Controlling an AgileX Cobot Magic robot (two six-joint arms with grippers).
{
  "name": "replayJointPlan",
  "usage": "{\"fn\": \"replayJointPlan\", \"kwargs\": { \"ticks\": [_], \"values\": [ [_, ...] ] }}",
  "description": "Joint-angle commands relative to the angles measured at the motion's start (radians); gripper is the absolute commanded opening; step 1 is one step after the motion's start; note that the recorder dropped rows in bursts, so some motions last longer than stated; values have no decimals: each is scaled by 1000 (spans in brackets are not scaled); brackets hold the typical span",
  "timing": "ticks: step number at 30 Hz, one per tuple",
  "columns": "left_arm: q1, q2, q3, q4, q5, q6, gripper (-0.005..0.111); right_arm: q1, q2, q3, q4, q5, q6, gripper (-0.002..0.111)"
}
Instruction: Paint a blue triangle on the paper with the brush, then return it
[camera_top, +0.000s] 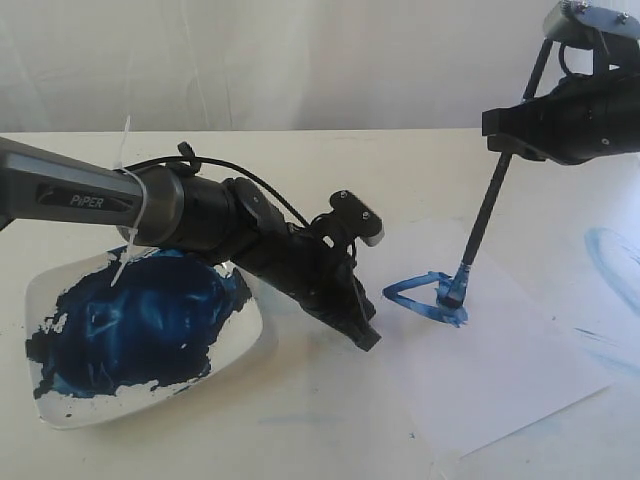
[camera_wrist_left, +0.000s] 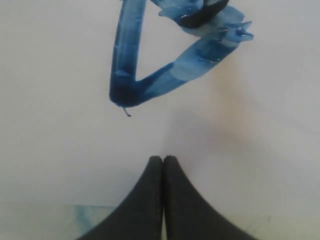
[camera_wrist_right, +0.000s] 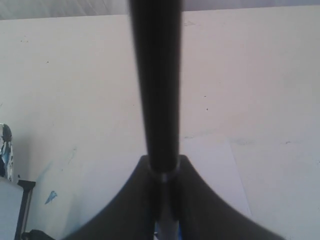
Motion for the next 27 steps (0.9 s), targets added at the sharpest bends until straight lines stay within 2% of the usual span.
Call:
{"fn": "replayJointPlan", "kwargs": {
  "ticks": [1, 8, 19, 27],
  "values": [
    [-3, -5, 2, -9, 16, 1, 0, -6, -11, -5, -31, 49, 30, 0],
    [-3, -5, 2, -9, 16, 1, 0, -6, -44, -5, -101, 51, 74, 0],
    [-3, -7, 2, -9, 11, 1, 0, -6, -112, -5, -104, 31, 98, 0],
    [-1, -124, 2, 18, -23, 1, 0, -6, -250, -5, -104, -10, 98, 0]
  ]
}}
